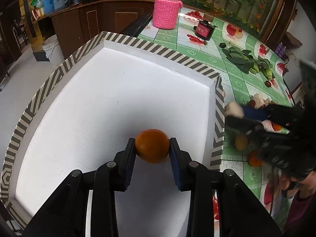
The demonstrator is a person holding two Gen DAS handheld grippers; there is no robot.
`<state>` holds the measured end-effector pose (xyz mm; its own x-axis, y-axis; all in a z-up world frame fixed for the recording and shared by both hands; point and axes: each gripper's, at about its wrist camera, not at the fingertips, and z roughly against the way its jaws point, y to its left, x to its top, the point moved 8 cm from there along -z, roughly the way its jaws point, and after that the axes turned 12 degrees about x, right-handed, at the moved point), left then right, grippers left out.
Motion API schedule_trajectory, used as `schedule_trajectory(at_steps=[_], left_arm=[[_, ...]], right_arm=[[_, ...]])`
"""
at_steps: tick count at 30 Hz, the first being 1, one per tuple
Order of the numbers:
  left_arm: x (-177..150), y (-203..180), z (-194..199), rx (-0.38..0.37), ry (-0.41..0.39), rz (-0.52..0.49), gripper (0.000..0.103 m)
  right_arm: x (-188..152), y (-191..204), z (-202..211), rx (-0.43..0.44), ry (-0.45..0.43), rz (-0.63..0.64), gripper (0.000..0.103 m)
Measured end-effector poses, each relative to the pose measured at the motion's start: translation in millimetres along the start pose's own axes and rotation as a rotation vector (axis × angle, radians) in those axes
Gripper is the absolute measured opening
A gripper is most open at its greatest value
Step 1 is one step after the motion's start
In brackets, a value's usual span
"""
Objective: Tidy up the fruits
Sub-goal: 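Carry both items over the white tray while the right tool releases the cake inside, then open the left tool to drop the orange into the tray, withdraw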
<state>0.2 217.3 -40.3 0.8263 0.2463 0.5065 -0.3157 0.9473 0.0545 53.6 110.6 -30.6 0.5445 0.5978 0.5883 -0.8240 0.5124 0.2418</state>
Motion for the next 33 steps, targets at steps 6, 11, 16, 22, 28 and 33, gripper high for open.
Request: schedule_trajectory(at_steps=[6,11,16,22,28,33], left_arm=[[4,0,-6,0.013,0.004,0.011,0.031],[4,0,-9,0.034,0.005,0.009,0.031],[3,1,-8,0.055,-0.006,0.011,0.033],[2,-4,7,0.07,-0.071,0.018,0.07],[-4,-15,10,0.07,-0.082,0.032,0.07],[-7,-30,18,0.079,-0.108,0.023,0.07]], right_arm=[[34,13,6,0.055,-0.047,0.004,0.029],[43,22,-34,0.067,0.002,0.011,0.029],[42,18,-29,0.074,-0.036,-0.007,0.032],[38,16,35,0.055,-0.223,-0.003,0.063],[13,13,112,0.022,-0.416,-0.012,0.096],[-15,-9,151,0.013,-0.461,-0.125,0.102]])
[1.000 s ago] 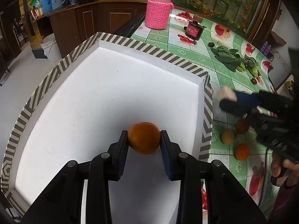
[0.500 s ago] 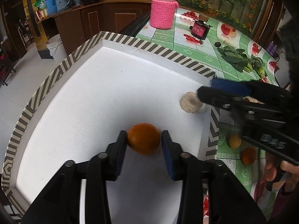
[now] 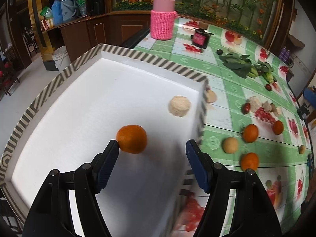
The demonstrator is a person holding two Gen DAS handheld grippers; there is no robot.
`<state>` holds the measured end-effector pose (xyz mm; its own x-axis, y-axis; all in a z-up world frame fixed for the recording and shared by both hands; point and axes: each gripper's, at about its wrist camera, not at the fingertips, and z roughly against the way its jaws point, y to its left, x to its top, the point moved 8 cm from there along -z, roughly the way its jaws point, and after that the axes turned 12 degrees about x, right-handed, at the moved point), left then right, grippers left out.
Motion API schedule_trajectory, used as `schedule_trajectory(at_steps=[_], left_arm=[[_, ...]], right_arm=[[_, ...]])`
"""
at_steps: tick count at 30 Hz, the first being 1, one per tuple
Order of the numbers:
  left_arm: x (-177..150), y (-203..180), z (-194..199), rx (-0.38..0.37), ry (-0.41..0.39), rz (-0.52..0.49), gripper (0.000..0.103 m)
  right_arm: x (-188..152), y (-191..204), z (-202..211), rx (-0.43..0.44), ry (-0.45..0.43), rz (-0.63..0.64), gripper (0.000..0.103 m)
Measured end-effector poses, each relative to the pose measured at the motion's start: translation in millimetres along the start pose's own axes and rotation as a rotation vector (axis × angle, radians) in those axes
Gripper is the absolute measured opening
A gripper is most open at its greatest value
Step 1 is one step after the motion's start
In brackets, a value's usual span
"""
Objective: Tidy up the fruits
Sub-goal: 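Open the left tool to drop the orange into the tray, withdraw, then grasp an orange with the right tool while the left tool grasps a brown kiwi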
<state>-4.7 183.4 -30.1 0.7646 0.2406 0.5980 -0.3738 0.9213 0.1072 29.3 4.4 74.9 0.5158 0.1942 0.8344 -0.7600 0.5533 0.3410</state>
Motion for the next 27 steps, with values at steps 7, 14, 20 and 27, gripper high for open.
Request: schedule_trajectory(at_steps=[7,14,20,27], left_arm=[[11,-7,31,0.062,-0.133,-0.031,0.07],[11,-44,52,-0.132,-0.146,-0.09,0.071],[-2,-72,44,-0.226,-0.076,-0.143,0.071],[-19,-97,46,-0.259,-0.07,-0.283,0.071]], right_arm=[[-18,-33,50,0.058,-0.062,-0.161,0.102],[-42,-32,60,-0.036,0.023,-0.096,0.102],[-55,-37,53,-0.113,0.096,-0.042,0.102],[-69,-32,26,-0.158,0.217,0.049,0.091]])
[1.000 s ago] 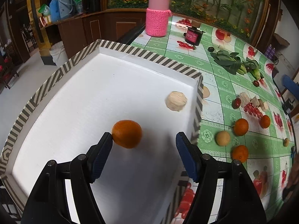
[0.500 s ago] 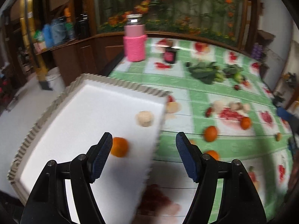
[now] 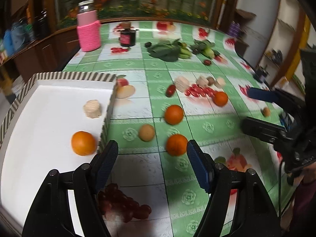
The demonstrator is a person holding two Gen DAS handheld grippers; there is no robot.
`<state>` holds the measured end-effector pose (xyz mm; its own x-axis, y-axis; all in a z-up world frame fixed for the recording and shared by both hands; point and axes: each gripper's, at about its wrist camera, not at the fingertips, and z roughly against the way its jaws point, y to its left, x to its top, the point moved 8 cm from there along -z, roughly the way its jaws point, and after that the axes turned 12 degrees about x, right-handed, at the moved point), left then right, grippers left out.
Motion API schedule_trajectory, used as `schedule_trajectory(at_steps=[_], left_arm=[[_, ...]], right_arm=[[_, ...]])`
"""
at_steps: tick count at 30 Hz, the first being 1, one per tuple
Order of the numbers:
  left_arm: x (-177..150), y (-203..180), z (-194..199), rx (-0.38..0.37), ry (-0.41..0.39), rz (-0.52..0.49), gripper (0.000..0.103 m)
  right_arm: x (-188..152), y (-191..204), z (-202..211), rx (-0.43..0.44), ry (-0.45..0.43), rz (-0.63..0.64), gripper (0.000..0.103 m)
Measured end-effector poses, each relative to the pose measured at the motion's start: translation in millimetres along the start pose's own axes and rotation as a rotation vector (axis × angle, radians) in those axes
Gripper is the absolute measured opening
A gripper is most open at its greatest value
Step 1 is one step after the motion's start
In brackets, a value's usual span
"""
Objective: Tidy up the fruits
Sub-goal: 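Grasp an orange with the right tool while the left tool grasps a brown kiwi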
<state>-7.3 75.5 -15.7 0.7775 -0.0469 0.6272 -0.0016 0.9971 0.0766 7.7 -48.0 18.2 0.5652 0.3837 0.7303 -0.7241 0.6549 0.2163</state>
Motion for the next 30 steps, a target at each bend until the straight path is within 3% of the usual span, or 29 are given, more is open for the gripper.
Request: schedule_trajectory(at_steps=[6,13,21,25,26,30], left_arm=[[1,5,-12,-0.019,0.048,0.005,0.071],[6,15,-18,-0.023,0.071,0.053,0.067],[11,24,-14,-0.034,0.071,0.055,0.067],[10,23,-17,-0.026,0.077,0.039,0.067],[10,22,-18,-0.025,0.081,0.037,0.067],[8,18,-22,-0.004,0.089,0.009,0.067]], right_arm=[[-7,0,-20,0.012,0.065,-0.005,0.072],[-12,12,-33,0.096,0.082,-0.016,0.067],[-16,44,-71,0.161,0.165,0.07,0.064],[-20,50,-92,0.189,0.211,0.079,0.044],[-22,49,-97,0.179,0.228,0.087,0.031],[-27,46,-91,0.159,0.227,0.09,0.03]])
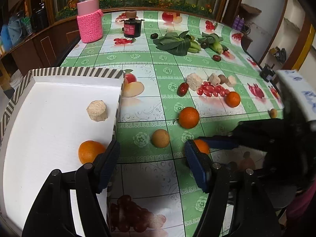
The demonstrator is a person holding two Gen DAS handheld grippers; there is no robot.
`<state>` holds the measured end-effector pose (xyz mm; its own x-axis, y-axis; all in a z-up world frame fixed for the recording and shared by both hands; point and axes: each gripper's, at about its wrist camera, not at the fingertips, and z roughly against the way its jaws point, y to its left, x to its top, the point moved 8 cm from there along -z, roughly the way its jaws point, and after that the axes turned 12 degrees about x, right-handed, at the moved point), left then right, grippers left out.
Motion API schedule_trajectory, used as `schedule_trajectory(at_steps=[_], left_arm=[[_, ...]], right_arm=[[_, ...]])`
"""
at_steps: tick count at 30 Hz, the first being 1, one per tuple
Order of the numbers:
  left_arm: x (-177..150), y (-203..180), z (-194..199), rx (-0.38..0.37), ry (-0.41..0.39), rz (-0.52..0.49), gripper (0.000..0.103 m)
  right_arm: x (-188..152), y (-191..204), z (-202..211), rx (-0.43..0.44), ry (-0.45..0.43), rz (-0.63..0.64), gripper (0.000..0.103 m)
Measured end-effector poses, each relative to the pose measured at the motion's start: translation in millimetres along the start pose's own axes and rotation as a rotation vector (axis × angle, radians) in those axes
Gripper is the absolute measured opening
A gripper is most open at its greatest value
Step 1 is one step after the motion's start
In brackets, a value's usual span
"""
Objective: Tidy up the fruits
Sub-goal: 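Grasp an orange with the right tool while the left tool grasps a brown kiwi, then carry both over the tray and release the orange and kiwi inside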
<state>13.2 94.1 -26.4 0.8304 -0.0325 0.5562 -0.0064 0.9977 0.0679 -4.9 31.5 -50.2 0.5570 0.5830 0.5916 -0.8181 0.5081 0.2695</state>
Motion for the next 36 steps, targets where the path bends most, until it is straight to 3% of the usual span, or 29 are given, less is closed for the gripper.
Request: schedule_trajectory(at_steps=[6,8,11,22,29,36], left_arm=[[2,-15,-10,0.011,0.011,-0.049,0.067],[2,-20,-17,0.013,0.021,-0.067,0.053],[1,-20,-29,0.011,0.054,-0.062,0.02],[4,-6,-8,0.005,0.003,-0.006,0.02],[8,27,17,0.09,-0.054,0.032,0.02],[6,71,19,0.168,-0.059,0.105,0.02]], right_arm=[[-9,-27,35,-0.047,-0.061,-0.09,0.03],[-13,-37,45,-0.056,-0.074,-0.126,0.03],[-16,-43,54,-0.058,-0.093,-0.149,0.03],[-1,-30,53,-0.033,-0.11,-0.131,0.03],[26,-5,44,-0.016,-0.113,-0.079,0.03],[63,19,23,0.022,-0.108,-0.025,0.03]])
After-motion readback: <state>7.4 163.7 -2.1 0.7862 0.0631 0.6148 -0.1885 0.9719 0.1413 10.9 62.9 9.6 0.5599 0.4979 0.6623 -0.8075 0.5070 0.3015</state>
